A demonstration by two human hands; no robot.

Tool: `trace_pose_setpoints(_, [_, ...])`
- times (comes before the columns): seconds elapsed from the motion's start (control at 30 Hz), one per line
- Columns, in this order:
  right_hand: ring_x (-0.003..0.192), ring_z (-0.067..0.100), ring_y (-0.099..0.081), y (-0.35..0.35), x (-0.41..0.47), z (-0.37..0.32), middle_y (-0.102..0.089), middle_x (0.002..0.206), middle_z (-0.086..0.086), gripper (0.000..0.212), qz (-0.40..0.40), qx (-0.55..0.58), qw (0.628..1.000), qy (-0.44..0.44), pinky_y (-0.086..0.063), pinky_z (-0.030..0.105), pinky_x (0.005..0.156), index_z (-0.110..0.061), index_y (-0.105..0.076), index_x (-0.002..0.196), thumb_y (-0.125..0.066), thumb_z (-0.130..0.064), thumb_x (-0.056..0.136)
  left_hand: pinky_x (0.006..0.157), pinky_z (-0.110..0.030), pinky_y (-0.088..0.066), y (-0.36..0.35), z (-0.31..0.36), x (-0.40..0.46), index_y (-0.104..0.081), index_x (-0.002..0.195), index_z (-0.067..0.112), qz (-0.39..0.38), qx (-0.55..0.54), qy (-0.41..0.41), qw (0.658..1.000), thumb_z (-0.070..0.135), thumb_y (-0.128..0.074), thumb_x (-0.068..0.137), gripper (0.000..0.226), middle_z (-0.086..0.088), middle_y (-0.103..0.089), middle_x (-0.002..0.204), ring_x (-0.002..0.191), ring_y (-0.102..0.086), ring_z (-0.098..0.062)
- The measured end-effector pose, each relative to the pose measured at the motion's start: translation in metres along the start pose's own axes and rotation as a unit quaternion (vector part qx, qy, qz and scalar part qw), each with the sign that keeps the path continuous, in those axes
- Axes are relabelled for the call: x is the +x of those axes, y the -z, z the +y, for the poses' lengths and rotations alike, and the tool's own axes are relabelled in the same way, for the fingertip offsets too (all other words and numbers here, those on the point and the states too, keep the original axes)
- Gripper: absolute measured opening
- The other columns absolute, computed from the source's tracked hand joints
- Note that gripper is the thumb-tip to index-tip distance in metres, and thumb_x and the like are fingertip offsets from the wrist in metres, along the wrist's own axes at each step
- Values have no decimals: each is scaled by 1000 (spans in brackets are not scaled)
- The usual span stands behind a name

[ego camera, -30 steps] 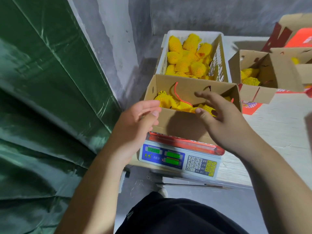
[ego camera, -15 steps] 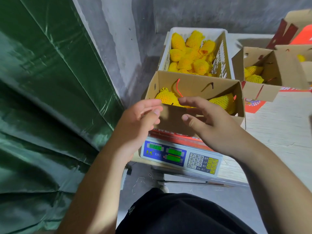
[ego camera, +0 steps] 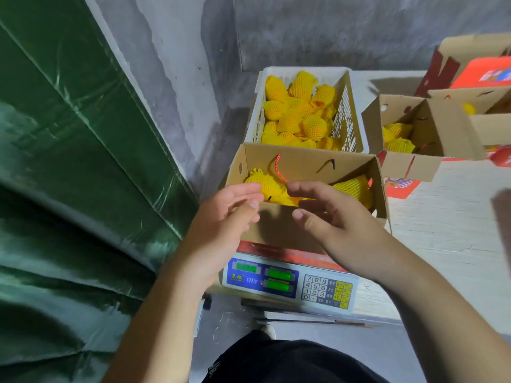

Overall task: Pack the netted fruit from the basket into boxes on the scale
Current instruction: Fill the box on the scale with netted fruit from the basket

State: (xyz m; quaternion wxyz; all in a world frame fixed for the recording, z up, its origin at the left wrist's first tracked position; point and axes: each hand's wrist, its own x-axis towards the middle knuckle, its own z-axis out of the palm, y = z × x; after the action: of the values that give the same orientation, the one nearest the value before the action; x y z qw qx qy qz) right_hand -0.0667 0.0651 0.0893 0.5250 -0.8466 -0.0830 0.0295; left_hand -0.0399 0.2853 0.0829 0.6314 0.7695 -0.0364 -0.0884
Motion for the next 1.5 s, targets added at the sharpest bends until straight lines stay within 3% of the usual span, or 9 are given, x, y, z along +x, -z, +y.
trace_pose_setpoints(0.33, [113,3,-67,39,43,10,-70,123,-15,32,137,18,990,-32,-56,35,100,-26,-66,129,-62,-11,101,84,-21,-55,-25,27,80,-70,117,39,-23,7,-30,999,20,-58,106,25,23,-75,112,97,-74,-5])
trace_pose_setpoints(0.5, [115,5,-64,70,92,27,-67,129,-15,32,156,-54,985,-56,-56,40,101,-26,-63,134,-59,-20,103,87,-11,-53,-50,35,130,-71,118,35,-89,60,-77,991,17,-60,105,25,23,-75,112,105,-69,2])
trace_pose_setpoints(0.63, [119,15,-63,103,123,61,-66,131,-8,33,139,-108,981,-76,-53,45,104,-24,-62,136,-59,-21,103,98,-30,-56,-50,33,183,-71,117,26,-98,133,-87,982,12,-61,104,22,10,-74,117,111,-69,-5])
trace_pose_setpoints(0.77, [127,20,-60,138,165,106,-65,136,1,38,111,-182,971,-108,-48,34,103,-21,-60,139,-59,-20,101,98,-28,-54,-42,34,238,-67,125,27,-125,251,-55,958,17,-59,106,23,6,-70,122,113,-66,-7])
trace_pose_setpoints(0.93, [130,37,-54,152,238,165,-59,141,12,49,6,-325,938,-120,-47,49,106,-18,-53,145,-60,-24,97,109,-36,-47,-53,15,315,-58,143,22,-225,414,25,881,31,-55,108,36,4,-63,140,127,-59,-17])
trace_pose_setpoints(1.07, [135,32,-41,148,289,201,-53,141,5,53,-66,-514,851,-86,-24,52,113,-27,-47,143,-60,-36,92,112,-34,-43,-73,-15,366,-50,152,17,-295,504,114,804,32,-53,109,46,-8,-52,155,140,-51,-24])
trace_pose_setpoints(1.27, [150,37,-31,166,370,222,-29,166,6,80,-103,-523,843,-65,-21,53,122,-30,-24,160,-60,-43,90,111,-39,-43,-95,-63,405,-44,154,23,-319,648,145,676,30,-54,107,49,-11,-43,156,139,-45,-33])
trace_pose_setpoints(1.4, [151,38,-30,164,390,229,-18,171,1,90,-148,-540,826,-66,-35,57,115,-29,-25,160,-68,-26,82,110,-39,-34,-110,-81,405,-19,165,30,-327,717,179,589,41,-34,113,55,-22,-9,170,150,-27,-42])
trace_pose_setpoints(1.5, [157,37,-18,162,397,234,8,174,-6,114,-216,-559,796,-88,-41,55,109,-39,-1,164,-77,-25,81,118,-48,-33,-115,-89,401,-24,164,33,-305,705,172,617,37,-50,109,61,-19,-3,172,152,-29,-44])
